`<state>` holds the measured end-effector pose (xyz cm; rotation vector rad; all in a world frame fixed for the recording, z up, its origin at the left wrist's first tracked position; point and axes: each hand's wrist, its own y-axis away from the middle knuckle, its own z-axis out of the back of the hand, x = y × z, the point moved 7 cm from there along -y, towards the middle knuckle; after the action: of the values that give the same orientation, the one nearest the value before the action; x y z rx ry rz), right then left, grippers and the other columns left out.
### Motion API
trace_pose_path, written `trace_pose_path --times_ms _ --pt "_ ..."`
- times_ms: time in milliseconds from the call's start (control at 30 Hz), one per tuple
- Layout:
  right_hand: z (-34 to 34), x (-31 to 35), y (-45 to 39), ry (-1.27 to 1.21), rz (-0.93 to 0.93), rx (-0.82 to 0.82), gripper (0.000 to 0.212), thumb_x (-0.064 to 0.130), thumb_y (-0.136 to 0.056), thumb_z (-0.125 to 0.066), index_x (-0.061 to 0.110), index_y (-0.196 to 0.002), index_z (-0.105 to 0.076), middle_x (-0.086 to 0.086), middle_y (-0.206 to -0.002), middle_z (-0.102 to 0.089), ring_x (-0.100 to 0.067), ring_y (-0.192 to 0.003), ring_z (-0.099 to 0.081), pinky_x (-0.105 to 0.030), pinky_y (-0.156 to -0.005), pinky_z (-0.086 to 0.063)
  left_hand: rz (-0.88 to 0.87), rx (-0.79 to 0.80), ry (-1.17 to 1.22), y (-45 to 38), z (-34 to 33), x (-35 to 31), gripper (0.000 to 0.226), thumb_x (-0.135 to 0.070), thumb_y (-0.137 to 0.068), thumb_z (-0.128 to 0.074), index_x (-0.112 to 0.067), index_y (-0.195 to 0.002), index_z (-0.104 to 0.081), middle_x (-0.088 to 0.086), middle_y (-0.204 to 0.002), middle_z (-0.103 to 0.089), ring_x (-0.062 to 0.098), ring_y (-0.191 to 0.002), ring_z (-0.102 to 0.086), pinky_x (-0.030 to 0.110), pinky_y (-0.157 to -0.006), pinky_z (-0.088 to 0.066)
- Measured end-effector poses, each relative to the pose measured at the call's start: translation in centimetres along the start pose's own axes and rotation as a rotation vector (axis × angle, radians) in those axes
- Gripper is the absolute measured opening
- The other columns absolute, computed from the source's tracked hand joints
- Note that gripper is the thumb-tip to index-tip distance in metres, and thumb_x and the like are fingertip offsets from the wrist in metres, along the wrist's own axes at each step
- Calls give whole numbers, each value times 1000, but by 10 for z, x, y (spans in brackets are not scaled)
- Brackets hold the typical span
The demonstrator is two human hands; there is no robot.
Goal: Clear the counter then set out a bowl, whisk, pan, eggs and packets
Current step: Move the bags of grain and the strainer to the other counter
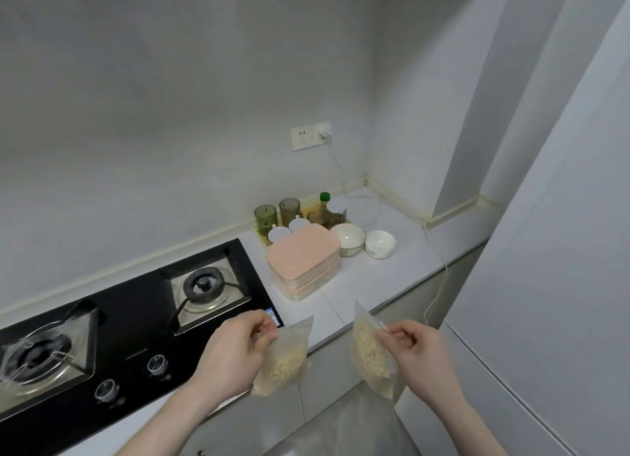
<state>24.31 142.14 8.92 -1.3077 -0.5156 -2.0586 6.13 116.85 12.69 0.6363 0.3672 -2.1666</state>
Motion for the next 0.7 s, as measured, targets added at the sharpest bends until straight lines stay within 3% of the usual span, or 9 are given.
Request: trace_pose_path --times_ms 333,700 --pt "21 -22 -154 133 55 162 18 24 -87 -77 28 -69 -73 14 -71 -69 -6 -70 -62 -19 -63 -47 112 -16 74 -117 -60 -48 16 -28 -91 -67 -32 -77 -61 -15 -75 -66 9 -67 -59 33 -67 -53" --pt "10 -45 -266 227 -16 136 11 32 -87 -75 30 -77 -73 19 -73 -69 1 -73 -63 -18 -68 -46 101 32 157 -200 -95 -56 17 -24 -92 -66 -31 -77 -62 -18 -80 -67 5 -74 -59 27 -70 -52"
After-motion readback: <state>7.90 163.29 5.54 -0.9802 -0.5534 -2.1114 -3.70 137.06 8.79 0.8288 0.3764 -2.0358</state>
